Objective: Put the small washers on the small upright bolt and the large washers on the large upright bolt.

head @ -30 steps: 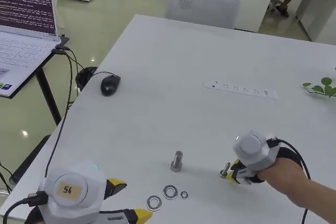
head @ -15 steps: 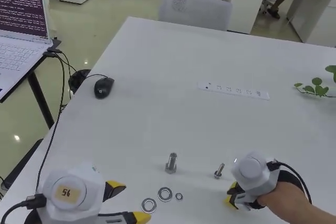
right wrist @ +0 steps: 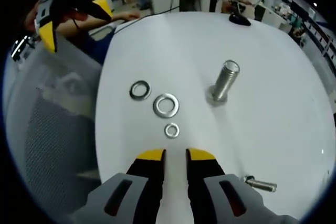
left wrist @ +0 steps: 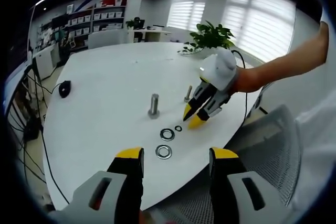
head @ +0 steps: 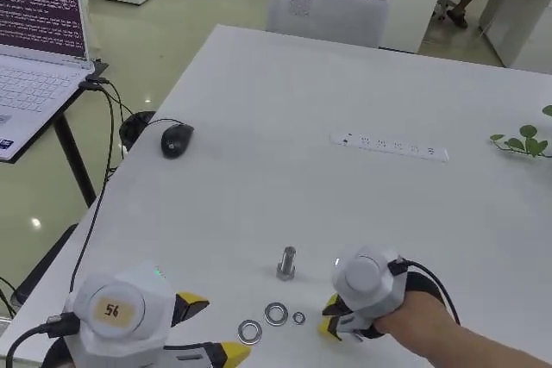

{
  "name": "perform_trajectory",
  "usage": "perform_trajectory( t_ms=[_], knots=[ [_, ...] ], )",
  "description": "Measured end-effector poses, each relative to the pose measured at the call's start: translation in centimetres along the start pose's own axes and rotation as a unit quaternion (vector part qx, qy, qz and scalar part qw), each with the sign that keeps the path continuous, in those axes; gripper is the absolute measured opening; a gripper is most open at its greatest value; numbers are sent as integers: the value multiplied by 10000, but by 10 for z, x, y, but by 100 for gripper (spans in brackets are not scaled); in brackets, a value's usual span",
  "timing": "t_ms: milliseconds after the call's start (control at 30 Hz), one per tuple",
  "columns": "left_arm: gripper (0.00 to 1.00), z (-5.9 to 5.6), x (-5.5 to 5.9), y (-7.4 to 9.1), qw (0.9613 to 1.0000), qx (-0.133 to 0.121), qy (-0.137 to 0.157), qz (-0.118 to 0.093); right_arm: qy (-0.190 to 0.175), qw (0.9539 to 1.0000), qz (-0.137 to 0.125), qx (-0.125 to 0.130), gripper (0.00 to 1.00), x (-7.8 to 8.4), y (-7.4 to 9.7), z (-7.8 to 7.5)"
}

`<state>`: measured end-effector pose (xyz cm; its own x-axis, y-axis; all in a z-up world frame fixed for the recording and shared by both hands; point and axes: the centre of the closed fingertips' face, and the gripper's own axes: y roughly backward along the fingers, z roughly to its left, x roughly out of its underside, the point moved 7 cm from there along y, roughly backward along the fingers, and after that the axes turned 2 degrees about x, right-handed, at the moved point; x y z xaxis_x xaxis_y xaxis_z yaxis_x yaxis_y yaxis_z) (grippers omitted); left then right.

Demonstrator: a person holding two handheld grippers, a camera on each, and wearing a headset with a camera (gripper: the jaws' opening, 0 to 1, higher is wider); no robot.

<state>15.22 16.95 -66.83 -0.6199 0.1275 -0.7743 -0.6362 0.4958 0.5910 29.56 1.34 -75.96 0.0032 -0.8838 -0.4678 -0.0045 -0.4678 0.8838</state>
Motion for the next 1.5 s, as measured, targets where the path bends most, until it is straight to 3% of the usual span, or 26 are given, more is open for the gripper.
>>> perform_trajectory(
  t_ms=[267, 367, 567, 700, 1067, 1167, 1267, 1400, 1500],
  knots=[
    [49, 1, 1, 1, 10000, -24, 29, -2, 137, 9998, -123, -53, 17, -16, -11, 4],
    [49, 1, 1, 1, 10000, -27, 31, -1, 531, 9986, -44, -45, 17, -17, -11, 6],
    [49, 0, 1, -2, 10000, 9, 19, 21, 534, 9985, -30, -99, 16, -17, -12, 3],
    [49, -1, 0, -3, 10000, 34, 10, 25, 759, 9971, 46, -88, 16, -17, -13, 3],
    [49, 0, -2, -2, 10000, -3, 1, 13, 443, 9990, -41, -12, 14, -14, -11, 5],
    [49, 1, -1, -1, 10000, -12, 17, 9, 557, 9984, -53, -34, 14, -14, -10, 6],
    [49, 1, 0, -2, 10000, -3, 18, 23, 942, 9953, 80, -213, 15, -16, -11, 7],
    [49, -3, 0, -4, 10000, 43, -14, 41, 1602, 9851, 339, -521, 18, -18, -12, 6],
    [49, -5, -1, -4, 10000, 68, -33, 43, 1831, 9801, 380, -663, 18, -21, -12, 5]
  ],
)
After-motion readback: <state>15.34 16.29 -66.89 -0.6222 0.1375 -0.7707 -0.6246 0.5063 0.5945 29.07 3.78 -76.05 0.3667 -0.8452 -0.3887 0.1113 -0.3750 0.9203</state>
